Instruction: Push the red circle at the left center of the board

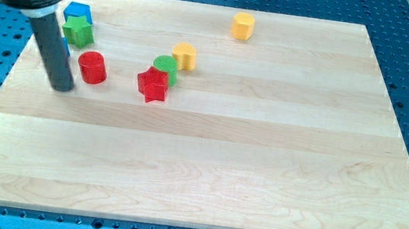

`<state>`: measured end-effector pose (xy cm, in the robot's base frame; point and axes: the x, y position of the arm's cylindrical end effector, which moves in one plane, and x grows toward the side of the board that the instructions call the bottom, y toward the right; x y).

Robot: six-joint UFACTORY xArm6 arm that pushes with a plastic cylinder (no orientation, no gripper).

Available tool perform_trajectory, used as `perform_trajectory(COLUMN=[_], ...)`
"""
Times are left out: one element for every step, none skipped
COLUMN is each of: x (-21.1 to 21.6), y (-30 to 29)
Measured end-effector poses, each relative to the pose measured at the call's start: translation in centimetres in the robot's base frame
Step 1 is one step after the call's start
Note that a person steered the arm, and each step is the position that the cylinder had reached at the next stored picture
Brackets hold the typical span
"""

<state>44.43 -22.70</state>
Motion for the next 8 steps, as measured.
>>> perform_trajectory(x=[-1.4,-3.9,-4.7,-5.1,-6.0,-6.6,-3.6,-3.2], y=[-2.9,-0.3,0.6,2.8,7.5,12.5,13.9,17.7])
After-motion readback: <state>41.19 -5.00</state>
